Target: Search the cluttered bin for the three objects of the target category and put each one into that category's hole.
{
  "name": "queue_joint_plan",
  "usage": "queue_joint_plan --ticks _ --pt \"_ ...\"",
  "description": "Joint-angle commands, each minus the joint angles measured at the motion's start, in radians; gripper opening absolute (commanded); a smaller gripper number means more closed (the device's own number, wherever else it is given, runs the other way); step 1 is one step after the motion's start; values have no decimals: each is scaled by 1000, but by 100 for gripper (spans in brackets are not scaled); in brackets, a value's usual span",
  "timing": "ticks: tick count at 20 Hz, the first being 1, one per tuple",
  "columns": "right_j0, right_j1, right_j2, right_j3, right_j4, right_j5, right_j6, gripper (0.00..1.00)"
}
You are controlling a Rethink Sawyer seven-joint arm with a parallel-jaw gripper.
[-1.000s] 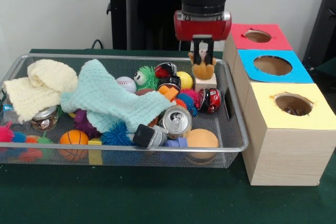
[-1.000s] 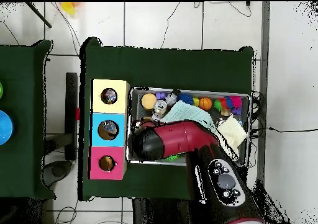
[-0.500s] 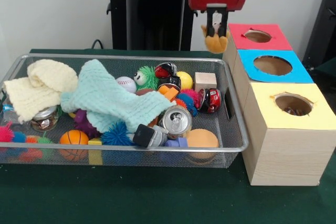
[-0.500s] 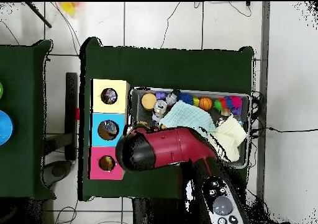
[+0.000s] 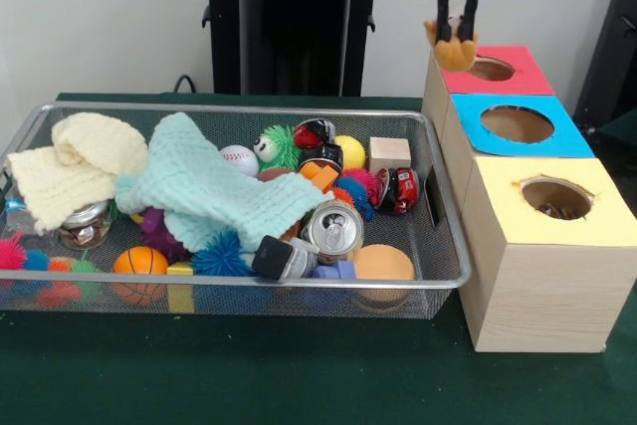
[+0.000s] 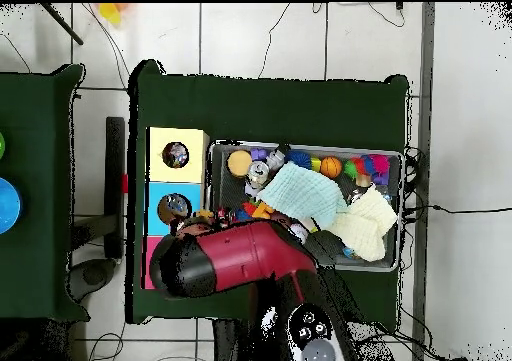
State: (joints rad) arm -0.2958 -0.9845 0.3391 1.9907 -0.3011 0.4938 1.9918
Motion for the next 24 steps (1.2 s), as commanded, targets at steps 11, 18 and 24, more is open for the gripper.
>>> queue_joint_plan --ticks 11,18,24 --pt "106 15 -91 185 51 -121 197 0" --pt "195 9 -162 190 78 -137 243 0" --pt "253 -14 -206 178 110 -109 242 0"
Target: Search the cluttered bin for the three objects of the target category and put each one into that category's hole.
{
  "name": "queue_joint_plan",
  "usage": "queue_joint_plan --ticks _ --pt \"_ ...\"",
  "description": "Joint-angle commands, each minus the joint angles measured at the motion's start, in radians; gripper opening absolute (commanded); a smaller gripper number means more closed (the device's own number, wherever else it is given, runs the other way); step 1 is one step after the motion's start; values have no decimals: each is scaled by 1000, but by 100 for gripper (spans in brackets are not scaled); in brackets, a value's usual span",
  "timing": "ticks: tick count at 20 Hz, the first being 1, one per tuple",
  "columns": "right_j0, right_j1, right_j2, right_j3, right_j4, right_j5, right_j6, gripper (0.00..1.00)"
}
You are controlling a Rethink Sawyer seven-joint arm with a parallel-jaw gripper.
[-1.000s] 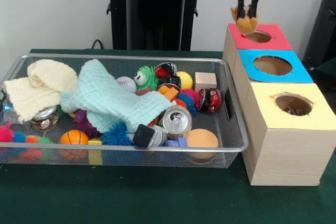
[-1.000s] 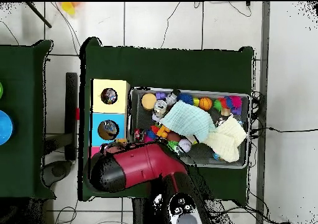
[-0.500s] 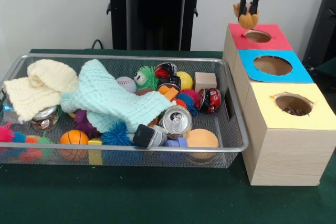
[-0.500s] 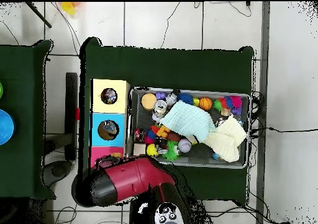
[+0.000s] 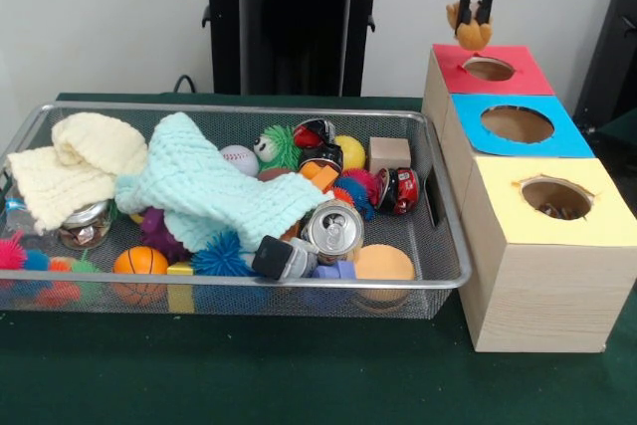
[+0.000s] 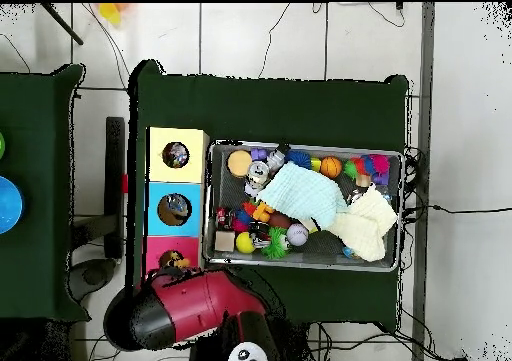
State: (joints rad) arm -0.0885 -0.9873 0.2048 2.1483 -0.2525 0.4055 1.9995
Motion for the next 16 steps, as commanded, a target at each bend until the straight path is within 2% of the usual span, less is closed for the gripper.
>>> queue_joint_plan --ticks 1,7,12,16 --pt "50 -19 -73 17 71 -3 229 0" --pt "91 -36 -117 10 98 17 220 0" --pt "143 80 -164 -28 106 -92 254 0" --pt "151 158 -174 -37 133 -189 249 0"
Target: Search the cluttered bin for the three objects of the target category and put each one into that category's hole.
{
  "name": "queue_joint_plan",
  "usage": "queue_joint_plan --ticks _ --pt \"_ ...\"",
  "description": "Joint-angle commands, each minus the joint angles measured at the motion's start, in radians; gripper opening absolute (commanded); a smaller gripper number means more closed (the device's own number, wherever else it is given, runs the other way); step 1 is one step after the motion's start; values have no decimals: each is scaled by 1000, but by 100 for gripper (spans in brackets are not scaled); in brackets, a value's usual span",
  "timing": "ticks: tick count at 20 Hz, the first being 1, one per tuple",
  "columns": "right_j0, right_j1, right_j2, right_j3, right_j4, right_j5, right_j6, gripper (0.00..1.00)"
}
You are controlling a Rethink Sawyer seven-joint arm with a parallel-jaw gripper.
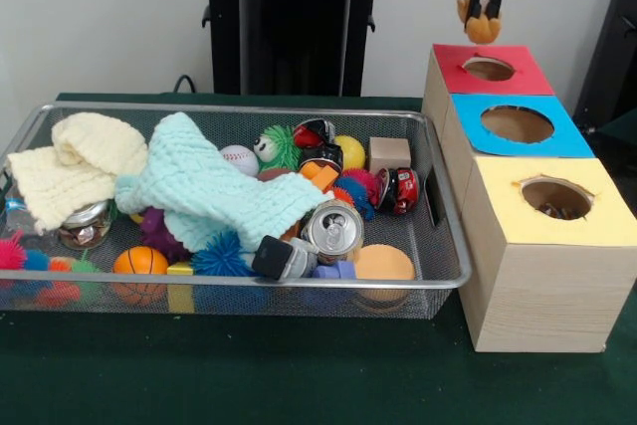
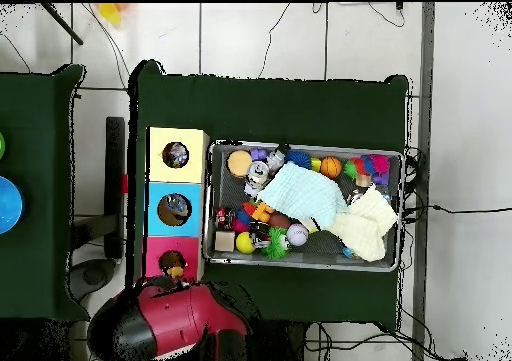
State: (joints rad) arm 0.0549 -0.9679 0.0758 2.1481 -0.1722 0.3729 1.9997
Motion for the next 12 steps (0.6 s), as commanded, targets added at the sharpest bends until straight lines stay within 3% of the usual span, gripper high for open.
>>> queue_joint_plan --ticks 1,12 --pt "17 146 -55 -43 57 -160 249 0" --pt "71 198 -97 -38 131 -227 227 0"
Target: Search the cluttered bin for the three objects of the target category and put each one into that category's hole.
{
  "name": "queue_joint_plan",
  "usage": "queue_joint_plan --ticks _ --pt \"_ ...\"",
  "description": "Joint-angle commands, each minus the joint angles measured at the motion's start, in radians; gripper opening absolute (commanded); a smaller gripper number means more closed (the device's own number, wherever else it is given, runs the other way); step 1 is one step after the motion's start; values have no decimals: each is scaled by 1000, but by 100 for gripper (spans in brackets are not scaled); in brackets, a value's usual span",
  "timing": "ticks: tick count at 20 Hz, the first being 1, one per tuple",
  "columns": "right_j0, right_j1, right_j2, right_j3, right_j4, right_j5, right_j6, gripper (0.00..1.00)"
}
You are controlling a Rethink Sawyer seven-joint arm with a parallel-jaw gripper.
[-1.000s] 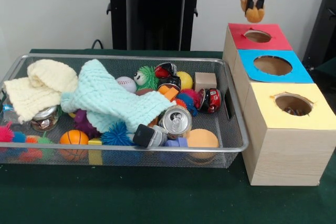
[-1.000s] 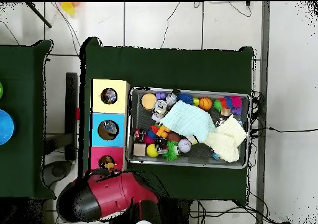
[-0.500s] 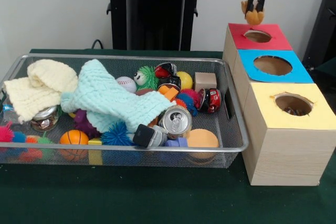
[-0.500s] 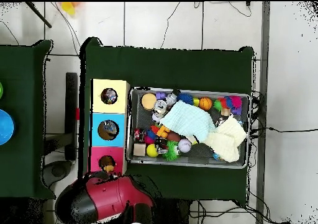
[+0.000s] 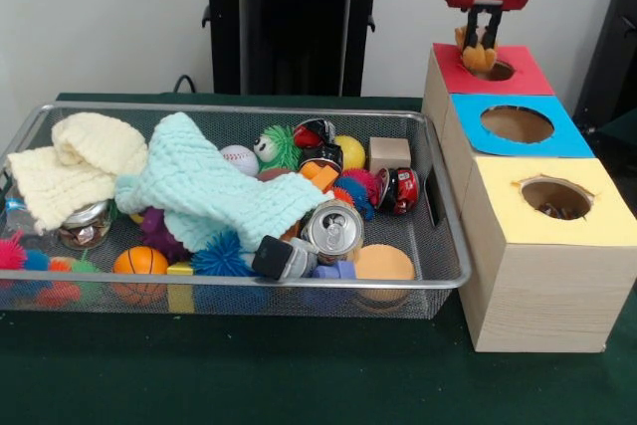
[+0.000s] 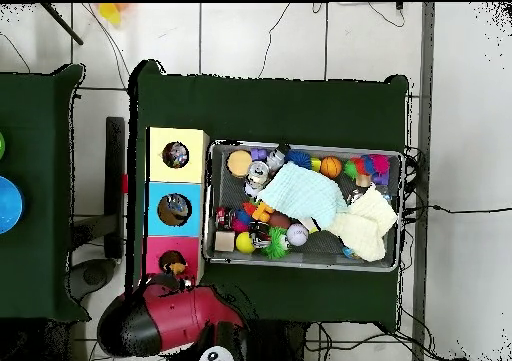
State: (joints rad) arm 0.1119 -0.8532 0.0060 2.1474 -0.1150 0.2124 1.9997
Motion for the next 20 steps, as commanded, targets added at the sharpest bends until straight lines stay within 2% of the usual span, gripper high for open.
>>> queue_joint_plan --ticks 1,6,13,20 --pt "17 81 -29 -33 80 -67 225 0" --pt "51 76 -62 -42 106 -49 216 0" --pt "75 78 -72 -54 143 -40 208 0" --pt "123 92 -112 -108 186 9 204 0"
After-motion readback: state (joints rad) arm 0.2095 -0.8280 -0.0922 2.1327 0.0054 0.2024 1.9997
